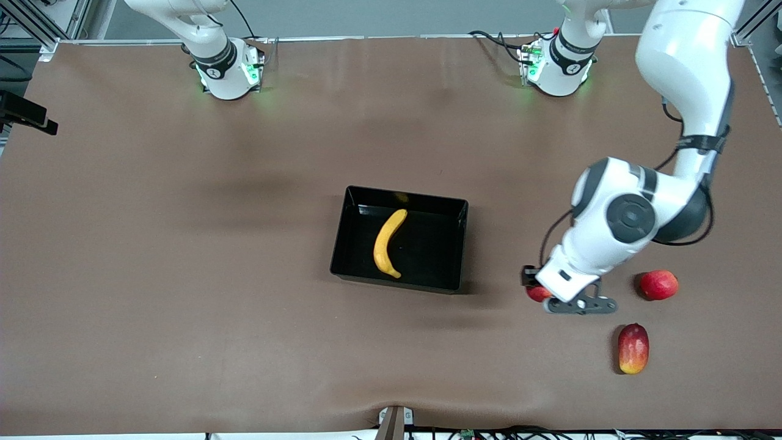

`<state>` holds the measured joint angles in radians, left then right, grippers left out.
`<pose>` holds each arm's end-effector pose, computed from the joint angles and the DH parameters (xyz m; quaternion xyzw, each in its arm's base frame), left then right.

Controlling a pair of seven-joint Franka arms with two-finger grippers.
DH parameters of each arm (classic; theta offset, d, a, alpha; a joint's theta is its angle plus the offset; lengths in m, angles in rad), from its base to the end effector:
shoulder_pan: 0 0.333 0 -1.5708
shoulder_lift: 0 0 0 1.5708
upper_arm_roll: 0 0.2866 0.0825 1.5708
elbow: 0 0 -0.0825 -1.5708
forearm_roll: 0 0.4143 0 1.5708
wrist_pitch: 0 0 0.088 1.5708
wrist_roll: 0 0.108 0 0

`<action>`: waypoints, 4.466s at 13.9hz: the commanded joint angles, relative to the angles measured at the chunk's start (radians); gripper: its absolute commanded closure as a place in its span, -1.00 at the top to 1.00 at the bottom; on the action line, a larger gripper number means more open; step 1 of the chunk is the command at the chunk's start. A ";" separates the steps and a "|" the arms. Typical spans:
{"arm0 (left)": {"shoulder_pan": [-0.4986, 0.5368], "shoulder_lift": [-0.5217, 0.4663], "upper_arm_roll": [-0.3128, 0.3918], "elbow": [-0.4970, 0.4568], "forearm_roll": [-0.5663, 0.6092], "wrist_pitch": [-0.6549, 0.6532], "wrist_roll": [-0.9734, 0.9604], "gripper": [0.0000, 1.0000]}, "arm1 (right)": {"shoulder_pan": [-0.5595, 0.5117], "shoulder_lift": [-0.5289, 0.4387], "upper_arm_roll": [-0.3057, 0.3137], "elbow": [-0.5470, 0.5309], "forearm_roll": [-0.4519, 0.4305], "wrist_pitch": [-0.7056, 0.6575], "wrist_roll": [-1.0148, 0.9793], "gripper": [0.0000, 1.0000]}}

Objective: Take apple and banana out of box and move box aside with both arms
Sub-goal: 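Carry the apple out of the tray toward the other fruits, then lower the apple onto the table beside the plum and open, then move the left gripper back into the tray and grasp the banana, then lift the banana with the left gripper while the right gripper reaches the tray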

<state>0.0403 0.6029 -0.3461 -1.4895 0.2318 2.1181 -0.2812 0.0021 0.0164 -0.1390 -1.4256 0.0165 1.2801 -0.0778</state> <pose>0.7022 -0.1733 0.3017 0.9987 -0.0383 0.0321 0.0046 0.5520 -0.0732 0.6326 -0.9963 0.0278 0.0796 0.0156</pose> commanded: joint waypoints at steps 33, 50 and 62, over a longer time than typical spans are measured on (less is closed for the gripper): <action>-0.189 0.047 -0.197 0.009 0.129 0.046 -0.262 1.00 | 0.016 0.031 -0.001 0.027 -0.012 -0.027 -0.005 1.00; -0.594 0.348 0.025 0.139 0.130 0.312 -0.461 1.00 | -0.004 0.100 -0.001 0.004 0.003 -0.082 0.006 1.00; -0.655 0.319 0.099 0.141 0.123 0.300 -0.520 -1.00 | 0.021 0.053 0.030 -0.268 0.101 0.171 0.177 1.00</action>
<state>-0.6072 0.9480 -0.2573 -1.3564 0.3471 2.4534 -0.7732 0.0091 0.1071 -0.1318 -1.6557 0.0826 1.4312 0.0152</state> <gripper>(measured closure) 0.590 0.000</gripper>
